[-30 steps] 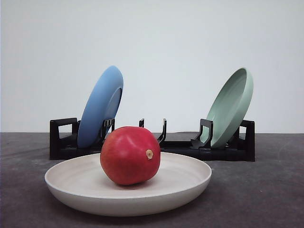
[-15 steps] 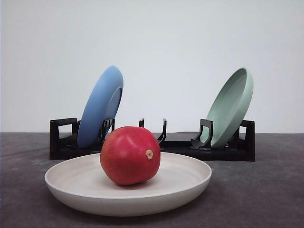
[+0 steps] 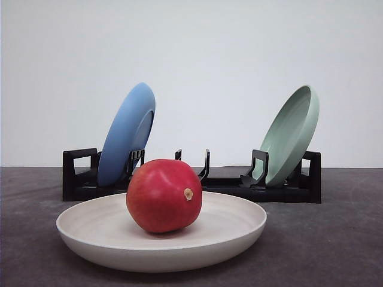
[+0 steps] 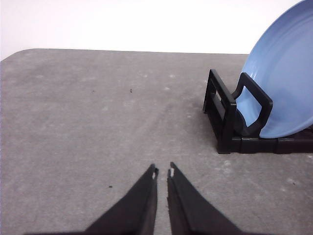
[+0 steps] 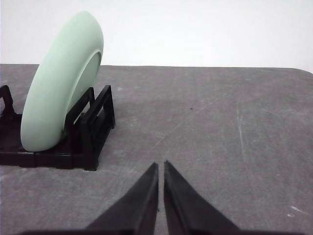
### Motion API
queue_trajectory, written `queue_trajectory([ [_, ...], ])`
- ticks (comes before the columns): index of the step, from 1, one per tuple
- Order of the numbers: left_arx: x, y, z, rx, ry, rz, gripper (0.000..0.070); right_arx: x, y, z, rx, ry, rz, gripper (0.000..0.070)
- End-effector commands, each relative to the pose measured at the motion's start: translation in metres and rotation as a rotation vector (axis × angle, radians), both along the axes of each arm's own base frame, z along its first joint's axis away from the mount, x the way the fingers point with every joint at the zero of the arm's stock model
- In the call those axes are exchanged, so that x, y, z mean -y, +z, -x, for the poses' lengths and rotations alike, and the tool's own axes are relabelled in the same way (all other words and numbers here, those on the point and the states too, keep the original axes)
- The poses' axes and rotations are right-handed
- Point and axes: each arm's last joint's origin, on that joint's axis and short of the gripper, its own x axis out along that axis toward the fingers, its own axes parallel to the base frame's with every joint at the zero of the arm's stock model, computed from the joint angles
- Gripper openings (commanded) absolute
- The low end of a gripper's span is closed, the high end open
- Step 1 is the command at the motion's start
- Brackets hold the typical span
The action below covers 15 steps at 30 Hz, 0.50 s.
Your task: Place pomegranate in white plate
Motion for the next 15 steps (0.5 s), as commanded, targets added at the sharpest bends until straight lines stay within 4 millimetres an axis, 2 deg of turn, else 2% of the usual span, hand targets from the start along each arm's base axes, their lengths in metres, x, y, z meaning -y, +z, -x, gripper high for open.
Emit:
queue_trajectory([
  [1, -0.0002, -0.0021, -0.0006, 0.002, 0.007, 0.007, 0.0019, 0.0, -0.0004, -0.0003, 0.006, -0.001, -0.002, 0.0014],
  [15, -0.0002, -0.0021, -0.0006, 0.002, 0.007, 0.007, 0.0019, 0.0, -0.0004, -0.0003, 0.006, -0.001, -0.002, 0.0014],
])
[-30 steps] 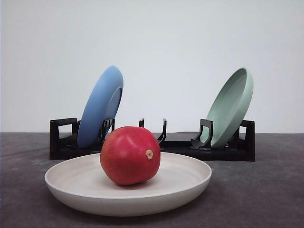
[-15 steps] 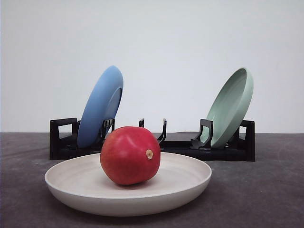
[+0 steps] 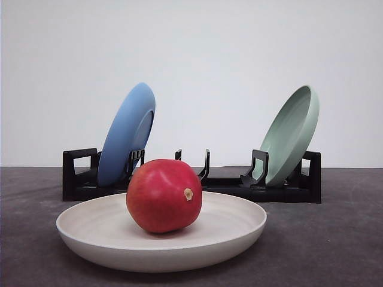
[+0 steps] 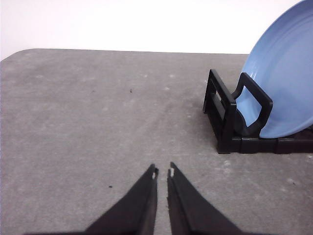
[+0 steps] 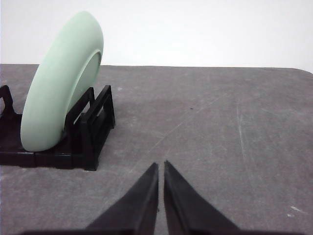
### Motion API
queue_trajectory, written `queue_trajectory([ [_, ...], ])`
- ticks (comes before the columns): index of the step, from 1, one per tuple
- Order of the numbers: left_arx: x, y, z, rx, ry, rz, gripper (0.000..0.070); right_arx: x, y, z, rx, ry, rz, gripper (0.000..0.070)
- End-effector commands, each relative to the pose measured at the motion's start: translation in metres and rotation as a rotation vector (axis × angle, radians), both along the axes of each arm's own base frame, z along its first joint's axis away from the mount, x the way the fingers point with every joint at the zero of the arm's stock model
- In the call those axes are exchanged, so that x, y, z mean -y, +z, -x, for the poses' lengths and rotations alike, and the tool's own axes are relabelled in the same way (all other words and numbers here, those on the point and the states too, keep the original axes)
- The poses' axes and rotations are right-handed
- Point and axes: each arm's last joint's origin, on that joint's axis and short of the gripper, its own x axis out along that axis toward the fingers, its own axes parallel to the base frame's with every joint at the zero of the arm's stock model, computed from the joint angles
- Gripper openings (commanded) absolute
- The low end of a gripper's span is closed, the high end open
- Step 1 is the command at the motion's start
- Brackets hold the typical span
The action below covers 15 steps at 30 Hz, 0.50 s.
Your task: Place pomegranate in white plate
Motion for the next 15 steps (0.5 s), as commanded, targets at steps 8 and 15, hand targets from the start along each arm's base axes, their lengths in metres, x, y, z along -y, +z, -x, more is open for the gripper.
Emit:
queue_trajectory([
  [8, -0.0002, -0.0021, -0.0006, 0.002, 0.007, 0.006, 0.0019, 0.0, -0.0004, -0.0003, 0.006, -0.001, -0.002, 0.0014],
  [15, -0.0002, -0.0021, -0.0006, 0.002, 0.007, 0.006, 0.0019, 0.0, -0.0004, -0.0003, 0.006, -0.001, -0.002, 0.0014],
])
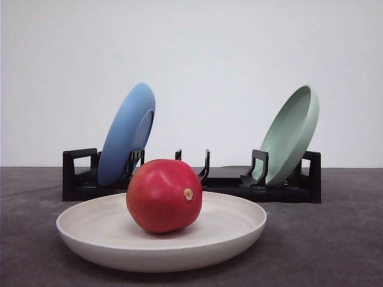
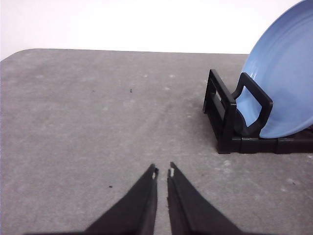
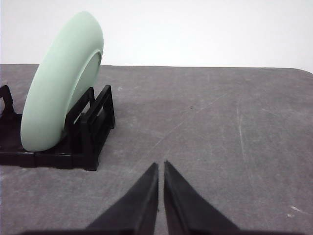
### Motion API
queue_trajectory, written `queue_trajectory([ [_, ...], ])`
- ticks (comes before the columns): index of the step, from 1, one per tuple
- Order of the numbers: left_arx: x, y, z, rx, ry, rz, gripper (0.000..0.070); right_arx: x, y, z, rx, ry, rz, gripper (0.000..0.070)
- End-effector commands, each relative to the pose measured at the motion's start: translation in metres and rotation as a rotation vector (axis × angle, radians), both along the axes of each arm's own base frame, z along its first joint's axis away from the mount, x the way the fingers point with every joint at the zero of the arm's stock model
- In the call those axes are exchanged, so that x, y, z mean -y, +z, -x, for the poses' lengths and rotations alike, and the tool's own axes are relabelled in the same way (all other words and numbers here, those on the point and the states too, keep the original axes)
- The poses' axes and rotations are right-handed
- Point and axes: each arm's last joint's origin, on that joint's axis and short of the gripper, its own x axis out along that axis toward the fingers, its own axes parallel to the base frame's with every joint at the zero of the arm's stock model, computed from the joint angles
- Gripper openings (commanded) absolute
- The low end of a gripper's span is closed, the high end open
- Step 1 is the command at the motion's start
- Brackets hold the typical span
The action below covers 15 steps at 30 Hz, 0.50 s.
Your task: Place pomegranate in white plate
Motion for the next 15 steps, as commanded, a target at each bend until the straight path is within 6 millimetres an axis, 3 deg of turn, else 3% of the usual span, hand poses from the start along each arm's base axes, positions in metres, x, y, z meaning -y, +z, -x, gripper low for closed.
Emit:
queue_trajectory([
  [1, -0.0001, -0.0021, -0.0006, 0.002, 0.006, 0.007, 0.0019, 0.0, -0.0004, -0.0003, 0.007, -0.001, -0.002, 0.0014],
  [15, -0.0001, -0.0021, -0.0006, 0.002, 0.006, 0.007, 0.0019, 0.0, -0.0004, -0.0003, 0.007, -0.001, -0.002, 0.0014],
])
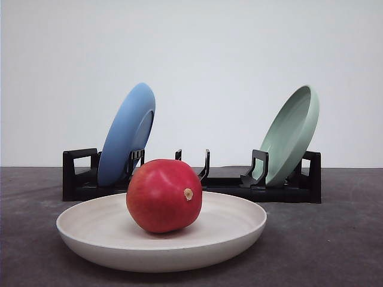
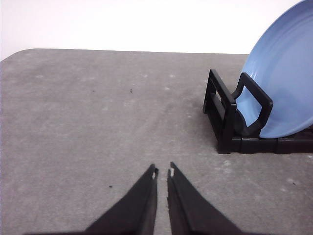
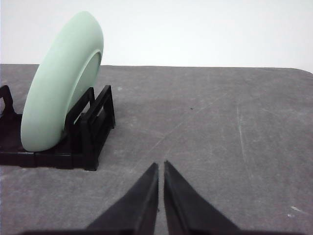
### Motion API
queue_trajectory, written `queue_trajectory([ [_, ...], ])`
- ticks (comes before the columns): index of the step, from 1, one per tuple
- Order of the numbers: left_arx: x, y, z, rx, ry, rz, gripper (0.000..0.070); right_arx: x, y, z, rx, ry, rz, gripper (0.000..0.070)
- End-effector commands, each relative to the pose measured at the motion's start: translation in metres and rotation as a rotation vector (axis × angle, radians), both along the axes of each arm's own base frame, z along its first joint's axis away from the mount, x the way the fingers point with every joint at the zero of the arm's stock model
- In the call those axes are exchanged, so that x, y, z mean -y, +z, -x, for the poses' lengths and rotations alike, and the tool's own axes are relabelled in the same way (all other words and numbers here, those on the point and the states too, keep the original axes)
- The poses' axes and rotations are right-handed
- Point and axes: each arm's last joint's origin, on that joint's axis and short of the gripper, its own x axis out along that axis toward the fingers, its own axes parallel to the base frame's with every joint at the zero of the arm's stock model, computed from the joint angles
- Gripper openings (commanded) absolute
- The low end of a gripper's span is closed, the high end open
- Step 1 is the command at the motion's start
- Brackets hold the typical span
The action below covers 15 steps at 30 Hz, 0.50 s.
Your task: Place pomegranate in white plate
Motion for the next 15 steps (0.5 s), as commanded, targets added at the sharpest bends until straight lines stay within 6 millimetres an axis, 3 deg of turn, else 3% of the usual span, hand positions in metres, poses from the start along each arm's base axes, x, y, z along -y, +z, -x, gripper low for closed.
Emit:
queue_trajectory([
  [1, -0.0001, -0.0021, -0.0006, 0.002, 0.006, 0.007, 0.0019, 0.0, -0.0004, -0.0003, 0.007, -0.001, -0.002, 0.0014],
  [15, -0.0001, -0.0021, -0.0006, 0.002, 0.006, 0.007, 0.0019, 0.0, -0.0004, -0.0003, 0.007, -0.001, -0.002, 0.0014],
])
